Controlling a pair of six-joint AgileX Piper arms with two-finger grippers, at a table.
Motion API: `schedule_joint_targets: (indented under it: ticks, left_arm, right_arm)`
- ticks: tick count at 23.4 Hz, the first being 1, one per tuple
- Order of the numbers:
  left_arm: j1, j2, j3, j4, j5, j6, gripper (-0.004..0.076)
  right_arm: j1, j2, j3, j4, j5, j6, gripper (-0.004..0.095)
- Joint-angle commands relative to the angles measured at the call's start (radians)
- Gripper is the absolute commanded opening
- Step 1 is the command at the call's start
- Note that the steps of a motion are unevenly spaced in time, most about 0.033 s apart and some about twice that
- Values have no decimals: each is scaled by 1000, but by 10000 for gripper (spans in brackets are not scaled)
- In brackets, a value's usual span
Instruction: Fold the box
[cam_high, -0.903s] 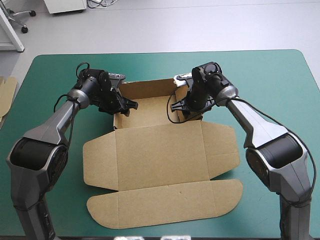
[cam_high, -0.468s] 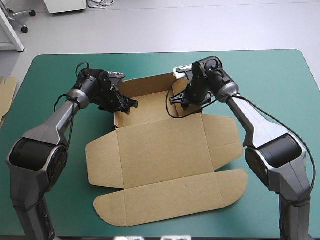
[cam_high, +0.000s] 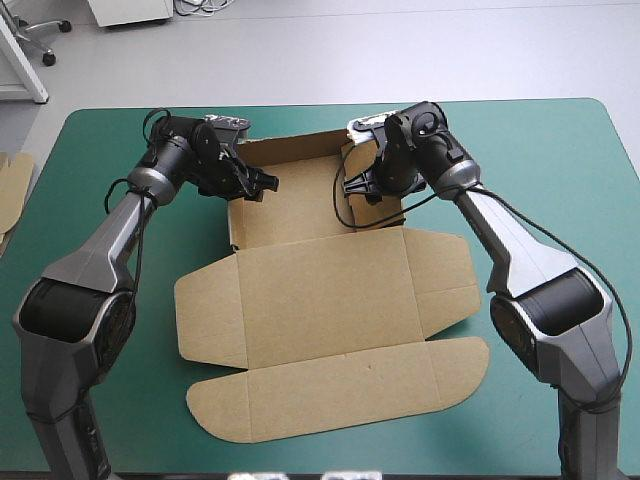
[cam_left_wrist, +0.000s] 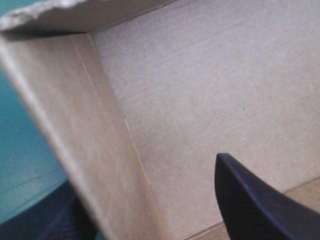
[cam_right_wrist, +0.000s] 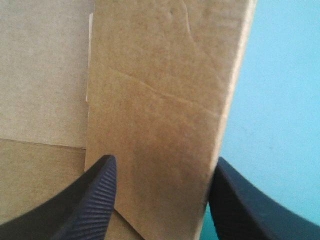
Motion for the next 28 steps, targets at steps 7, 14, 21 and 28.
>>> schedule_joint_targets:
  ticks: [7,14,21,28]
  left_arm:
    - [-4,-67,-32,19,-27,-13,455]
    - [-4,-69,-39,21,-25,-19,455]
    - [-6,-111,-95,15,34,47,452]
    - [-6,-290,-83,57,49,106,433]
  right_arm:
    - [-2,-79,-36,-28,3,-8,514]
    - [-2,-106,-38,-52,3,-8,514]
    - [-2,-160,-87,-56,3,-8,513]
    - [-2,-309,-90,-76,4,-39,512]
